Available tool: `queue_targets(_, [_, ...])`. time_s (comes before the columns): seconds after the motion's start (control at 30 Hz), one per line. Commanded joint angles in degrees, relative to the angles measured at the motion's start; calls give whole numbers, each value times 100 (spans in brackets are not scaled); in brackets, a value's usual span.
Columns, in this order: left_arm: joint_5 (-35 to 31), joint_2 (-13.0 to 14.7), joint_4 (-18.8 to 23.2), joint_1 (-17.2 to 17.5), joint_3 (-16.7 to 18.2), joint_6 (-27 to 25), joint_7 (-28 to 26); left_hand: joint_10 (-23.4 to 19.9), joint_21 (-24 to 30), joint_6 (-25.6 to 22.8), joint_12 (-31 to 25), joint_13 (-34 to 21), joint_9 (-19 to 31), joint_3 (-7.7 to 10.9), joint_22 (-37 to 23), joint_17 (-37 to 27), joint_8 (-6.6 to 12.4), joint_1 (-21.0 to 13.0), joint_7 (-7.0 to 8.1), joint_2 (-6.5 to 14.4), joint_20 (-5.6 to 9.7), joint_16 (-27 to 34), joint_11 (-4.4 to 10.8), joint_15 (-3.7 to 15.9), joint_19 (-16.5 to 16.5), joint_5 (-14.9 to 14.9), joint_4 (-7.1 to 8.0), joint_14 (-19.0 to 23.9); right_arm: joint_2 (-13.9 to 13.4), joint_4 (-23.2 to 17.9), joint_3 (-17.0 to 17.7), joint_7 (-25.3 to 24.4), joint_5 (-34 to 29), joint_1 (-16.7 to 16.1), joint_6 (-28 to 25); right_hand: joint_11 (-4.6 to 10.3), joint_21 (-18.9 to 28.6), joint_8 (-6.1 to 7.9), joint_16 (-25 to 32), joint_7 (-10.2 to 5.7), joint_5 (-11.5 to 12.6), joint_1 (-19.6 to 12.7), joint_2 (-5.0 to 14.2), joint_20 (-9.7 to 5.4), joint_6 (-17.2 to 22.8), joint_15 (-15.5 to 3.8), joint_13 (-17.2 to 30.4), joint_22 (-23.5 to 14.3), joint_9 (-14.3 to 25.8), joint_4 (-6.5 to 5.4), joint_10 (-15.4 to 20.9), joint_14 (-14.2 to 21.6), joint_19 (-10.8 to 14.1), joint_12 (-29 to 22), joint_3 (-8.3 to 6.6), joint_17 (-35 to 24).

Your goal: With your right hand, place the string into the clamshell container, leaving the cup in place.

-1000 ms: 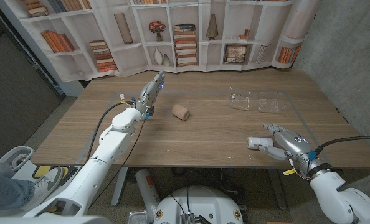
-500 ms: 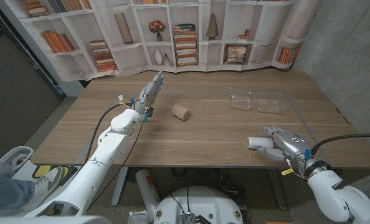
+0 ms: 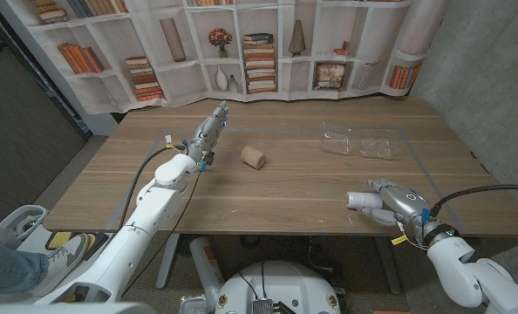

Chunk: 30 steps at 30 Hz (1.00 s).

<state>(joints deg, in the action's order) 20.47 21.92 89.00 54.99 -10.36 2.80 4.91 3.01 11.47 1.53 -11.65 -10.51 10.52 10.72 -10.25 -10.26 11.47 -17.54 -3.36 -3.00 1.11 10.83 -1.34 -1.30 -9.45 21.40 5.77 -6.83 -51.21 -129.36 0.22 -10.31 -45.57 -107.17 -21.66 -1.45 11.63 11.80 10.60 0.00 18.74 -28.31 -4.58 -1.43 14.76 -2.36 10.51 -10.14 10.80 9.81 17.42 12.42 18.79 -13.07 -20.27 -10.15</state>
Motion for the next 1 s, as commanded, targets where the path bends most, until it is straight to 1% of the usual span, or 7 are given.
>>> queue_targets(0.03, [9, -11, -127, -72, 12, -40, 34, 9, -3, -18, 11, -17, 20, -39, -18, -16, -16, -26, -17, 72, -12, -12, 23, -9, -32, 36, -5, -21, -202, 134, -249, -23, 209, 255, -232, -14, -12, 39, 31, -18, 35, -102, -2, 9, 61, -2, 24, -3, 12, 5, 65, 86, 55, -21, -61, -15])
queue_targets(0.33, [20, -57, -304, -158, 13, -32, 85, 15, -4, -17, 14, -17, 20, -48, -19, -16, -17, -29, -21, 77, -16, -13, 3, -10, -38, 36, -5, -24, -337, 221, -444, -145, 362, 422, -422, 13, -2, 65, 49, -39, 46, -187, -5, 4, 164, -37, 24, -6, 13, -7, 159, 164, 100, -47, -85, -16])
queue_targets(0.53, [15, -90, -432, -242, -1, 6, 148, 12, -4, -15, 12, -17, 20, -54, -19, -16, -18, -31, -21, 81, -17, -13, 20, -11, -40, 37, -5, -23, -427, 284, -564, -304, 434, 481, -523, 69, 4, 100, 72, -83, 55, -282, -10, -1, 316, -105, 24, -9, 14, -24, 282, 286, 145, -80, -111, -18])
queue_targets(0.7, [-6, -103, -481, -292, -10, 20, 173, 10, -3, -14, 12, -17, 20, -59, -19, -16, -18, -33, -21, 84, -16, -12, 9, -9, -41, 37, -5, -21, -472, 339, -701, -404, 498, 559, -659, 110, 16, 135, 84, -124, 62, -338, -19, -19, 454, -118, 24, -11, 15, -32, 381, 367, 199, -107, -124, -19])
queue_targets(0.73, [-8, -101, -488, -300, -11, 17, 182, 11, -3, -14, 12, -17, 20, -60, -19, -16, -18, -33, -18, 85, -16, -12, 13, -8, -42, 37, -5, -21, -482, 349, -733, -424, 507, 576, -689, 138, 17, 138, 82, -121, 64, -351, -20, -17, 472, -118, 24, -11, 15, -33, 406, 374, 207, -114, -128, -19])
queue_targets(0.87, [-17, -110, -497, -310, -7, 12, 179, 9, -2, -20, 11, -17, 20, -64, -19, -16, -16, -34, -24, 88, -12, -12, 15, -10, -39, 38, -4, -22, -520, 388, -843, -539, 547, 634, -782, 183, 32, 195, 99, -175, 73, -446, -11, -43, 715, -207, 23, -15, 16, -49, 546, 511, 287, -147, -160, -20])
queue_targets(1.0, [-26, -114, -499, -306, -6, 19, 181, 6, 0, -22, 10, -17, 20, -68, -19, -16, -15, -36, -22, 91, -16, -12, 19, -11, -37, 38, -4, -21, -582, 420, -946, -631, 586, 695, -865, 252, 38, 248, 109, -288, 71, -530, 0, -49, 986, -247, 22, -19, 17, -71, 751, 659, 352, -197, -188, -21])
